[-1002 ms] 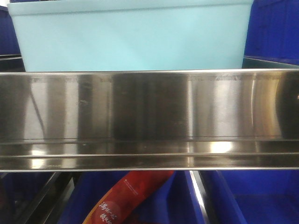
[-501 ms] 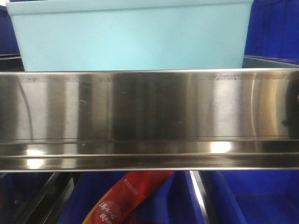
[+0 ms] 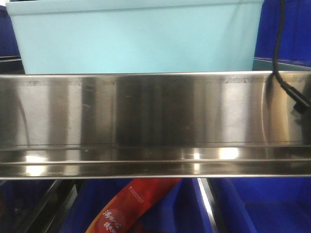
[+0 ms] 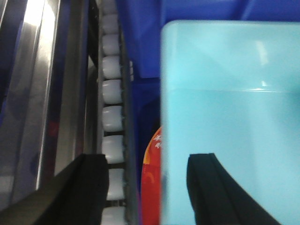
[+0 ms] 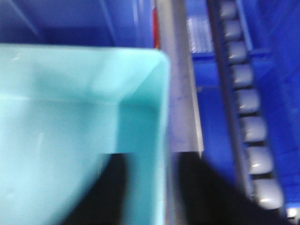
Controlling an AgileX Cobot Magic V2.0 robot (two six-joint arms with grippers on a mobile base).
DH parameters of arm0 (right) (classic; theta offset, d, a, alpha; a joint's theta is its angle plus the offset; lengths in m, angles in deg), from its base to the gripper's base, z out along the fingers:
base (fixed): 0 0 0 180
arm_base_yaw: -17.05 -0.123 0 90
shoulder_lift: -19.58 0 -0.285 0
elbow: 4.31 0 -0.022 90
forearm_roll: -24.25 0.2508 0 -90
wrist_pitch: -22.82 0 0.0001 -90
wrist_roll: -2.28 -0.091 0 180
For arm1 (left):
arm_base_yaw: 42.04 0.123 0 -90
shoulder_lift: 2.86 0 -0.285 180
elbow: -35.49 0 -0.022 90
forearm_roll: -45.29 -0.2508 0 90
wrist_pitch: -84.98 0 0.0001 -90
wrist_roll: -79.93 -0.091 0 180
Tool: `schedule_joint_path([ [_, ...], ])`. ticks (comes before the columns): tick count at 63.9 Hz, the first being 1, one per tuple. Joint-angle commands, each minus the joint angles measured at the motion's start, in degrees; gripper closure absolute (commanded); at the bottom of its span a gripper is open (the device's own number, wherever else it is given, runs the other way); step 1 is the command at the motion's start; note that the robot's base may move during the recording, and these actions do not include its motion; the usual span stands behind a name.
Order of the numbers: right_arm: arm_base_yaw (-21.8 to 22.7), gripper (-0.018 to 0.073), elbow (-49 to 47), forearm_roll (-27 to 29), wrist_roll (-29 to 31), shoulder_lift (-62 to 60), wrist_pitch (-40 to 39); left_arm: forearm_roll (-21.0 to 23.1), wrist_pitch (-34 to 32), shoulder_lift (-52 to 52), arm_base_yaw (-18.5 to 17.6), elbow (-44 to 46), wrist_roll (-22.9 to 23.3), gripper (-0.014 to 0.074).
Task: Fetch blue bin and place on conveyor start
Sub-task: 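Close both grippers on opposite side walls of the turquoise bin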
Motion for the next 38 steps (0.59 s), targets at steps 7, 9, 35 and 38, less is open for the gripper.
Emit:
schedule_joint_path([
  [7,-0.1,0.0202,-0.8,0.6,-0.2,0.5,0.3,2.2,-0.2,2.0,1.6,1.2,-0.8,0.0312],
  [9,-0.1,0.0207,-0.7,0.5,-0.3,0.7,0.3,3.4,-0.1,2.4,1.6,1.5,-1.9,0.0312],
  [35,-0.1,0.0324,4.8,2.3,-3.2,1.6,0.3,4.7,0.8,5.9,1.6,2.3,-4.4,0.0312],
  [38,-0.1,0.0324,4.8,2.3,-3.4,1.7,0.3,4.7,0.4,6.0,1.6,2.3,-4.5,0.0312],
])
